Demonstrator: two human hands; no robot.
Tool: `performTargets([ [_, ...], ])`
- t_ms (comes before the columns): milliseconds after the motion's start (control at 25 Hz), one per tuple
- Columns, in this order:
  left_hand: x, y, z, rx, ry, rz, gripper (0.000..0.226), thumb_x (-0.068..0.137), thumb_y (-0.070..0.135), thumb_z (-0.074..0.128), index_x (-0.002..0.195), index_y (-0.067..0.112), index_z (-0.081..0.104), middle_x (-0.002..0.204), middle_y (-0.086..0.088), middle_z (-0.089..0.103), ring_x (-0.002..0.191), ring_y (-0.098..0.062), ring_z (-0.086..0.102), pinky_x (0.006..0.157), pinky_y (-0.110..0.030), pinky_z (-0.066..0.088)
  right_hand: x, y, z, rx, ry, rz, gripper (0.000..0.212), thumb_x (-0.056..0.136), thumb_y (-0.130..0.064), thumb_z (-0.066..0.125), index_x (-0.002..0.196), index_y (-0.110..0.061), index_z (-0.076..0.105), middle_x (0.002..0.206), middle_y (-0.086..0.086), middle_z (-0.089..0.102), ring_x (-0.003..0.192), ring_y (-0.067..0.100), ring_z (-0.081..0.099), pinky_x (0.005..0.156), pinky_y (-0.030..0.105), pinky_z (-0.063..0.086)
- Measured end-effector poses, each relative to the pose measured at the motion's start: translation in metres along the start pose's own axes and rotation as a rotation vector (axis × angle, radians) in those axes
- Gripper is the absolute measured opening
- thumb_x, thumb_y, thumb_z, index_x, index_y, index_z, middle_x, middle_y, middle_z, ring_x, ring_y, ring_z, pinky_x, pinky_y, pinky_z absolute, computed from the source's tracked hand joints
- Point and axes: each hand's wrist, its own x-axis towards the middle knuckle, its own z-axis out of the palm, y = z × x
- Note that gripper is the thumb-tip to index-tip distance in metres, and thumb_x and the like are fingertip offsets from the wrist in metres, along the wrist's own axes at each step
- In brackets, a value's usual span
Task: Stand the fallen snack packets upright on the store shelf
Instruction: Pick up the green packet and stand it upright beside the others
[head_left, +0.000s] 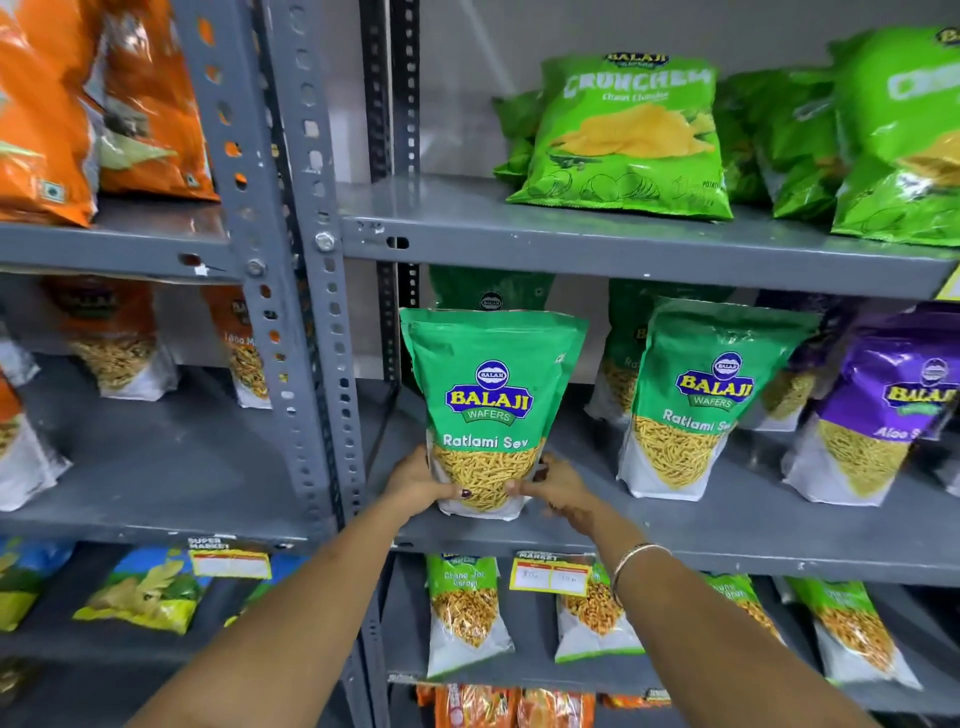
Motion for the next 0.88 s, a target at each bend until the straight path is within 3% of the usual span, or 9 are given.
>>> performTargets([
  [200, -0.019, 0.003, -0.001, 0.056, 0.010, 0.004, 0.064, 0.069, 0.009, 0.077, 0.126, 0.006, 0.048, 0.131, -0.011, 0.059, 0.120, -0.026, 0.055, 0.097, -0.028, 0.040, -0.013, 0.003, 0.001, -0.002, -0.020, 0.004, 0.060, 0.076, -0.014, 0.072, 0.129, -0.002, 0.045, 0.118, 0.012, 0.059, 0.097, 0.019, 0.052, 0.053, 0.016, 0.037],
  [520, -0.031, 0.009, 0.000, 0.155, -0.007, -0.009, 0.068, 0.068, 0.014, 0.078, 0.128, 0.007, 0.046, 0.133, -0.012, 0.058, 0.122, -0.026, 0.054, 0.103, -0.033, 0.040, -0.022, 0.002, 0.000, -0.029, -0.020, 0.015, 0.066, 0.076, -0.019, 0.073, 0.132, -0.005, 0.042, 0.136, 0.014, 0.053, 0.103, 0.020, 0.049, 0.059, 0.019, 0.039],
  [640, -0.035, 0.013, -0.003, 0.195, -0.048, -0.037, 0.073, 0.069, 0.017, 0.078, 0.131, 0.008, 0.041, 0.137, -0.011, 0.054, 0.126, -0.026, 0.051, 0.106, -0.034, 0.040, -0.023, 0.001, -0.002, -0.027, -0.034, 0.020, 0.066, 0.077, -0.019, 0.072, 0.133, -0.005, 0.041, 0.139, 0.015, 0.049, 0.117, 0.029, 0.051, 0.076, 0.028, 0.043],
  [720, -0.035, 0.018, -0.006, 0.331, -0.156, -0.129, 0.074, 0.073, 0.021, 0.075, 0.135, 0.006, 0.036, 0.142, -0.009, 0.046, 0.129, -0.026, 0.047, 0.101, -0.031, 0.041, -0.025, 0.001, -0.005, -0.051, -0.053, 0.040, 0.070, 0.078, -0.020, 0.070, 0.137, -0.004, 0.035, 0.143, 0.016, 0.044, 0.129, 0.032, 0.044, 0.081, 0.031, 0.039],
  [800, -0.035, 0.029, -0.005, 0.535, -0.350, -0.359, 0.065, 0.082, 0.030, 0.065, 0.136, 0.004, 0.038, 0.140, -0.012, 0.047, 0.128, -0.027, 0.050, 0.095, -0.032, 0.045, -0.029, 0.005, -0.017, -0.115, -0.046, 0.091, 0.079, 0.079, -0.024, 0.070, 0.141, -0.001, 0.027, 0.149, 0.016, 0.034, 0.133, 0.032, 0.039, 0.079, 0.030, 0.040],
  [880, -0.036, 0.044, 0.007, 0.675, -0.607, -0.560, 0.044, 0.090, 0.037, 0.051, 0.118, 0.003, 0.050, 0.131, -0.015, 0.056, 0.132, -0.027, 0.048, 0.103, -0.034, 0.042, -0.032, 0.015, -0.041, -0.233, -0.017, 0.176, 0.071, 0.080, -0.026, 0.068, 0.135, 0.004, 0.035, 0.139, 0.021, 0.045, 0.116, 0.030, 0.051, 0.080, 0.032, 0.042],
])
